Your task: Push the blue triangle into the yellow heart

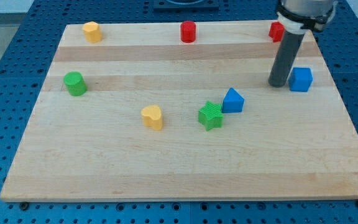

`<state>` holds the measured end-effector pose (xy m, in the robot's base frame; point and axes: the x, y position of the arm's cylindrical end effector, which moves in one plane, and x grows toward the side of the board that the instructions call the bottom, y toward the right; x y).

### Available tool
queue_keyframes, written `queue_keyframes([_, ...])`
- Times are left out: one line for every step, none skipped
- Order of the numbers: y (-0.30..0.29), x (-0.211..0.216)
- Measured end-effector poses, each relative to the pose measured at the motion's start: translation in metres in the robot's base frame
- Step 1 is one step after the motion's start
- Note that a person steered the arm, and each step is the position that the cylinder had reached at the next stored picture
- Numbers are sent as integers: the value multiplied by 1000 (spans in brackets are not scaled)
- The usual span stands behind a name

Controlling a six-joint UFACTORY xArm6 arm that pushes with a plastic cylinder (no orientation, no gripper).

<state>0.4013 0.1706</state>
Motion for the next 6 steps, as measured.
queue_keyframes([-21,19])
queue_keyframes([-40,40])
queue_keyframes([-64,42])
queue_keyframes([-101,42])
queue_keyframes([-129,44])
queue_keyframes([-155,45])
